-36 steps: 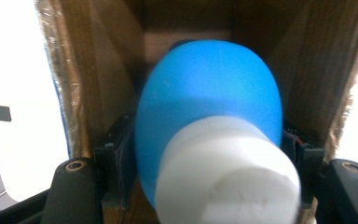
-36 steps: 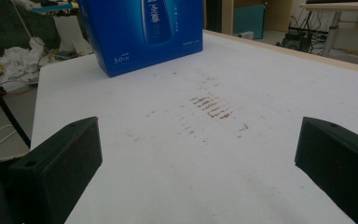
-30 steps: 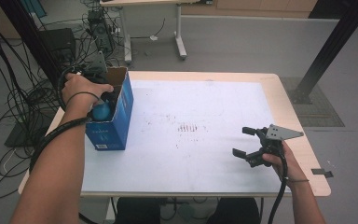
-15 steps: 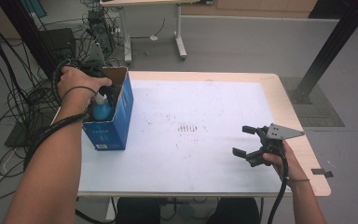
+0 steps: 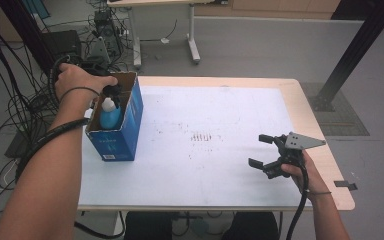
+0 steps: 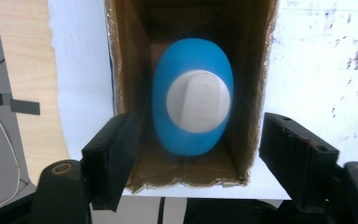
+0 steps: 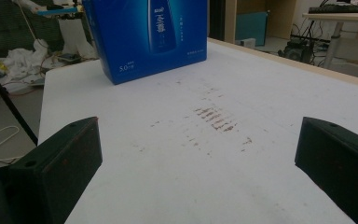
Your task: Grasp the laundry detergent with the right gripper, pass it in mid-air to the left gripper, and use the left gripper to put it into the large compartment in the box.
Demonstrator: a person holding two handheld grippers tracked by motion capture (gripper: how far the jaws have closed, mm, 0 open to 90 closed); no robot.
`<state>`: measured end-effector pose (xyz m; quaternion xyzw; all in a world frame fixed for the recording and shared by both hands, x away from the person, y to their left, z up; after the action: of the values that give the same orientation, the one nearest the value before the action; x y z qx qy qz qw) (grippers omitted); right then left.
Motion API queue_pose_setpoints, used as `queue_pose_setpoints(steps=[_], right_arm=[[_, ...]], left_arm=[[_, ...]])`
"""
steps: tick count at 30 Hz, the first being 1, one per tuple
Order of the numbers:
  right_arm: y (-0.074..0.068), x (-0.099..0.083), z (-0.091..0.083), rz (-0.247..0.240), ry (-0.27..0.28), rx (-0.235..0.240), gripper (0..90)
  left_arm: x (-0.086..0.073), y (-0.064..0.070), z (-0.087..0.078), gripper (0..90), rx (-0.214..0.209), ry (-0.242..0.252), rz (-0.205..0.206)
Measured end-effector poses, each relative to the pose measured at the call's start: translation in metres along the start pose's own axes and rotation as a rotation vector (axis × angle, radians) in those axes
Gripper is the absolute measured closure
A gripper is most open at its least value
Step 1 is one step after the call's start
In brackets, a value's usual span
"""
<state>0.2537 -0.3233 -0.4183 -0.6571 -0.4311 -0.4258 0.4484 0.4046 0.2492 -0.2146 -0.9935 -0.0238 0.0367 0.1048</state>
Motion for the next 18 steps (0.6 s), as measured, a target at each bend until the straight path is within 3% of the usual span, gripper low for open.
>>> queue_pose_setpoints(steps=[8, 15, 18], right_arm=[[0.0002, 0.0, -0.0004, 0.001, -0.001, 0.001, 0.4], [0.0011, 0.0016, 0.0039, -0.001, -0.002, 0.009, 0.4], [0.0014, 0.002, 0.0046, -0.001, -0.003, 0.011, 0.4]], left_arm=[[-0.004, -0.0061, -0.0019, 18.5, -0.007, -0.005, -0.016], [-0.0048, -0.003, -0.0068, 8.9, -0.011, 0.005, 0.0], [-0.0055, -0.0002, -0.0087, 7.6, -0.021, 0.018, 0.027]])
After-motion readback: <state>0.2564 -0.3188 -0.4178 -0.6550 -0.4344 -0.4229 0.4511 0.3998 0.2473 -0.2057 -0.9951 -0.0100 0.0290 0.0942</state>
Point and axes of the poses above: each handheld gripper's, and its own axes: z roughly forward along the jaws, x roughly out of its top, y roughly to its right, the point moved 9 cm from there along z, roughly forward along the jaws, and after that the axes turned 15 degrees about x, right-handed, at the moved point
